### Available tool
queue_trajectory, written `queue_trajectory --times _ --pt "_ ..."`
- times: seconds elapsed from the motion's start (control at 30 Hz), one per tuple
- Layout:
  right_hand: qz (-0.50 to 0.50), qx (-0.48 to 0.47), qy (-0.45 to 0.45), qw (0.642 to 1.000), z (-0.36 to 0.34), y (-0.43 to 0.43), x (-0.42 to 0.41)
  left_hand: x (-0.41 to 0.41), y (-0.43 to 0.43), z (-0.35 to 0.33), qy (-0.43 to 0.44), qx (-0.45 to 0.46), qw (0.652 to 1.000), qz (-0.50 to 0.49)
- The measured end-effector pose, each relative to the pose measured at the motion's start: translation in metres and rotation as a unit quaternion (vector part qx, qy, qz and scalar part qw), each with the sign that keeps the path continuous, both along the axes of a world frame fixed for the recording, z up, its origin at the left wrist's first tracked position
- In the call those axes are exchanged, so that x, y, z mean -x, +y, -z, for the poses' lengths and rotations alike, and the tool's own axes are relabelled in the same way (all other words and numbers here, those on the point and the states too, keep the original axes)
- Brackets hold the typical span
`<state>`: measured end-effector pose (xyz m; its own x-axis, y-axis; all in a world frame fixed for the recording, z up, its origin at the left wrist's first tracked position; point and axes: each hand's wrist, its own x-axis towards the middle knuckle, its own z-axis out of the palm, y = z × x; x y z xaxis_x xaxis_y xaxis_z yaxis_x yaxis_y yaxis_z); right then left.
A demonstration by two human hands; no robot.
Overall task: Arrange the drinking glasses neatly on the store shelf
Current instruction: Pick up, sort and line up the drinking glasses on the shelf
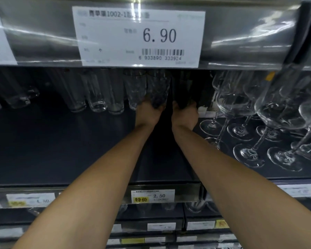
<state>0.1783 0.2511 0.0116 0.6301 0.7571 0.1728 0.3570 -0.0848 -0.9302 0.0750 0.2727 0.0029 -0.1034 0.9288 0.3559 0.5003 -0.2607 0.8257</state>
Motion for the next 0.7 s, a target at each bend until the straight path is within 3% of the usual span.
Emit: queue_trajectory --times 0.3,0.7 --pt "0.019 0.005 -0.039 0.999 0.003 0.003 0.003 0.001 0.01 0.003 -0.025 0.0 0.999 -0.032" --pt "0.006 -0.017 0.016 1.0 0.002 -0.004 0.005 0.001 -0.006 -0.002 -0.011 -0.011 0.997 -0.075"
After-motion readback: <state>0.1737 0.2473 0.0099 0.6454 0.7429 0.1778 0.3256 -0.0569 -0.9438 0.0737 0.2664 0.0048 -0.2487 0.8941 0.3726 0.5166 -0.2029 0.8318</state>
